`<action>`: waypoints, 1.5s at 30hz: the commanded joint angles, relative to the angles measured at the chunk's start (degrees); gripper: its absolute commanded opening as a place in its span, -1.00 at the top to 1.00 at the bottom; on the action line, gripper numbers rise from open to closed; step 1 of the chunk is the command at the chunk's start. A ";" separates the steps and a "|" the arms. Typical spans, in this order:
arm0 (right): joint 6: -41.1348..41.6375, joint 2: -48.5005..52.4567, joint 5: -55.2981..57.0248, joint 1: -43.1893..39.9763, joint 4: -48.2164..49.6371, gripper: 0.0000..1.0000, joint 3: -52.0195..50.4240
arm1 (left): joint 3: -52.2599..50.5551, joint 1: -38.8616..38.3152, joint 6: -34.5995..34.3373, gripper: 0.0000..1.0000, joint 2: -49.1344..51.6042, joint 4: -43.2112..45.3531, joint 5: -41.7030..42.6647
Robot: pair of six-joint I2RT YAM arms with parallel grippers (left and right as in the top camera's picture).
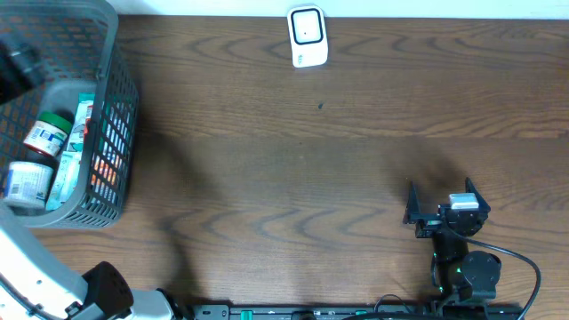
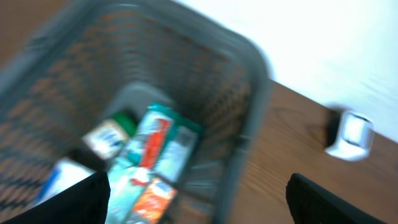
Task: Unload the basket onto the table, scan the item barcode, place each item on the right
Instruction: 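Reach the left gripper into the basket and grasp the red tube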
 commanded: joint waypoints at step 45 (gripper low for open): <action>-0.59 -0.09 0.11 -0.72 -0.15 -0.98 -0.09 | -4.09 -3.87 9.31 -0.49 35.45 -2.43 -11.65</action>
